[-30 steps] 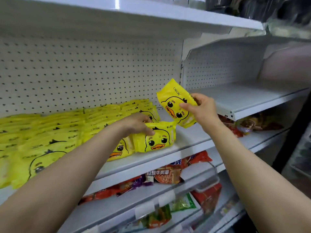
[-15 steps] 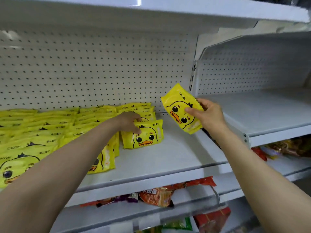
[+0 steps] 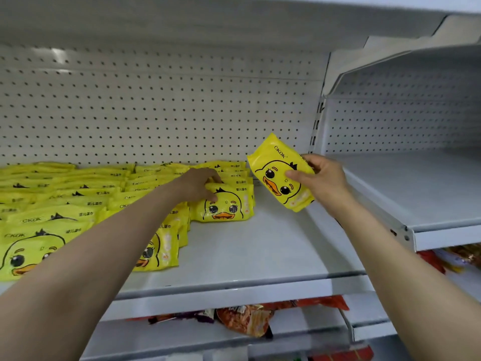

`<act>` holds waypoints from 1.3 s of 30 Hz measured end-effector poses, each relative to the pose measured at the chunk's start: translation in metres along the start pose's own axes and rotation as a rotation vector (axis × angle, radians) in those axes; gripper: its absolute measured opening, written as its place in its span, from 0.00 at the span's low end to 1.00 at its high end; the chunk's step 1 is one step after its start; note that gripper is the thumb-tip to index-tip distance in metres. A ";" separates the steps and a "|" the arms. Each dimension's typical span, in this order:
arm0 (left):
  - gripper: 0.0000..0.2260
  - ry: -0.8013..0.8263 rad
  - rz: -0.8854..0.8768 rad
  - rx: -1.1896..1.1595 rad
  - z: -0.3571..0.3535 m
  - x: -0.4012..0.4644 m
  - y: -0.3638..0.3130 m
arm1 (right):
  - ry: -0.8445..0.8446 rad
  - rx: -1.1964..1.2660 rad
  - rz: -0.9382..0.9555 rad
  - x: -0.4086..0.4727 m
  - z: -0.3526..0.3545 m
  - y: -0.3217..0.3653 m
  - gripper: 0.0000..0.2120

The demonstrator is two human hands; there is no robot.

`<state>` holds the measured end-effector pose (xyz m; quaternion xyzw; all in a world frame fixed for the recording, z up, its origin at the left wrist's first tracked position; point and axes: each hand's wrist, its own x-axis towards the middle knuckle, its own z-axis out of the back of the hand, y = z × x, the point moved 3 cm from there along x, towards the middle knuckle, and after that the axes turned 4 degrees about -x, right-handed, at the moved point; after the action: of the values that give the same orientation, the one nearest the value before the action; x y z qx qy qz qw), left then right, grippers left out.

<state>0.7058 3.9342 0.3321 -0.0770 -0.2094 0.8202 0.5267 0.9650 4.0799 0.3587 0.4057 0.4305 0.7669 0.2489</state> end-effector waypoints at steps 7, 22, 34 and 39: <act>0.25 -0.080 -0.106 0.019 -0.006 -0.005 0.006 | 0.159 -0.089 0.003 0.012 -0.014 0.002 0.12; 0.14 -0.200 -0.157 -0.231 0.026 -0.061 0.011 | 0.724 -0.343 0.031 0.024 -0.116 0.000 0.25; 0.24 -0.153 0.025 -0.123 0.001 -0.056 0.017 | 0.524 -0.610 0.328 0.015 -0.133 -0.005 0.32; 0.24 -0.171 0.041 -0.126 0.000 -0.056 0.017 | 0.486 -0.753 0.453 0.007 -0.129 -0.011 0.38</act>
<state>0.7157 3.8776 0.3199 -0.0438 -0.3032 0.8196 0.4841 0.8535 4.0314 0.3137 0.1806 0.0706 0.9761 0.0977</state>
